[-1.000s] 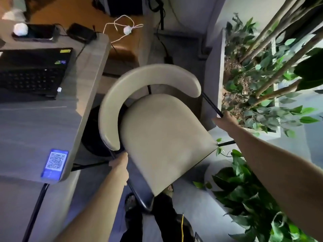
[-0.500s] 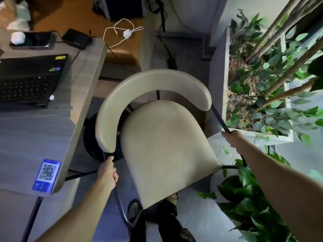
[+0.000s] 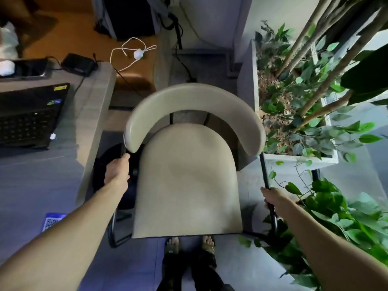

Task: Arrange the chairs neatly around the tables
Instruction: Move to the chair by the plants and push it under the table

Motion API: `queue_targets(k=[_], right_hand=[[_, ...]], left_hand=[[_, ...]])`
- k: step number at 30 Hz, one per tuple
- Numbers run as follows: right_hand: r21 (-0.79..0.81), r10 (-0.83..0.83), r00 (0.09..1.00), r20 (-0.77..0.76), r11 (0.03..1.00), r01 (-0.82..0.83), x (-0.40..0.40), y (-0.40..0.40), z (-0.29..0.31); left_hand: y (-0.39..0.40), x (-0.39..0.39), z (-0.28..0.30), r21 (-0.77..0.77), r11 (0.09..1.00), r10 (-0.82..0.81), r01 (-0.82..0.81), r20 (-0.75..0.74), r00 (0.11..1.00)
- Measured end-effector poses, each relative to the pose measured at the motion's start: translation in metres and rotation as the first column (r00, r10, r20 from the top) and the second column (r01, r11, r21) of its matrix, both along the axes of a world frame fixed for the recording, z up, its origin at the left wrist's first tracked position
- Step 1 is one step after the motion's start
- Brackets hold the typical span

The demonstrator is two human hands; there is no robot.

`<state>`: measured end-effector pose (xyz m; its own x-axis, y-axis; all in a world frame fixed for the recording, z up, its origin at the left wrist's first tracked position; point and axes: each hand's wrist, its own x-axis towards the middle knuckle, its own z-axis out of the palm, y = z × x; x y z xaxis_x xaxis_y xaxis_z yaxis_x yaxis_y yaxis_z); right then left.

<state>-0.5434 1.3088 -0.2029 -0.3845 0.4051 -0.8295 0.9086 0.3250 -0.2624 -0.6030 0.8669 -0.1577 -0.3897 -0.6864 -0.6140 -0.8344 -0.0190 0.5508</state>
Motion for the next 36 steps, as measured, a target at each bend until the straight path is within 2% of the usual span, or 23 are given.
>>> queue_targets(k=[6,12,19,23,25,29,31,34,36], right_hand=[[0.086,-0.088,0.995,0.037,0.993,0.085,0.029,-0.016,0.0],[0.098,-0.122,0.973,0.197,0.99,0.104,0.029,-0.038,0.013],[-0.105,-0.189,0.938,0.291,0.968,0.227,0.034,-0.088,0.031],[-0.159,-0.149,0.934,0.323,0.965,0.209,0.033,-0.103,0.037],[-0.117,-0.155,0.947,0.28,0.974,0.194,0.028,-0.103,0.036],[-0.04,-0.204,0.975,0.092,0.977,0.208,0.014,-0.107,0.033],[-0.007,-0.192,0.979,0.062,0.981,0.193,0.009,-0.109,0.035],[0.063,-0.124,0.992,-0.015,0.99,0.125,0.003,-0.107,0.046],[0.102,-0.105,0.992,-0.065,0.989,0.111,-0.003,-0.104,0.06]], left_hand=[[-0.006,-0.018,-0.014,-0.051,0.985,-0.164,0.166,0.037,0.986],[-0.01,-0.071,-0.018,-0.062,0.942,-0.325,0.33,0.083,0.942],[-0.017,-0.136,-0.001,-0.142,0.876,-0.459,0.461,0.049,0.887],[-0.028,-0.152,-0.011,-0.119,0.873,-0.479,0.474,-0.02,0.878],[-0.03,-0.151,-0.016,-0.151,0.851,-0.508,0.502,-0.003,0.861],[-0.028,-0.147,-0.014,-0.272,0.74,-0.611,0.615,0.11,0.784],[-0.025,-0.14,-0.012,-0.302,0.707,-0.625,0.64,0.159,0.765],[-0.014,-0.114,-0.01,-0.376,0.708,-0.581,0.597,0.171,0.796],[-0.001,-0.087,-0.007,-0.462,0.724,-0.534,0.513,0.096,0.84]])
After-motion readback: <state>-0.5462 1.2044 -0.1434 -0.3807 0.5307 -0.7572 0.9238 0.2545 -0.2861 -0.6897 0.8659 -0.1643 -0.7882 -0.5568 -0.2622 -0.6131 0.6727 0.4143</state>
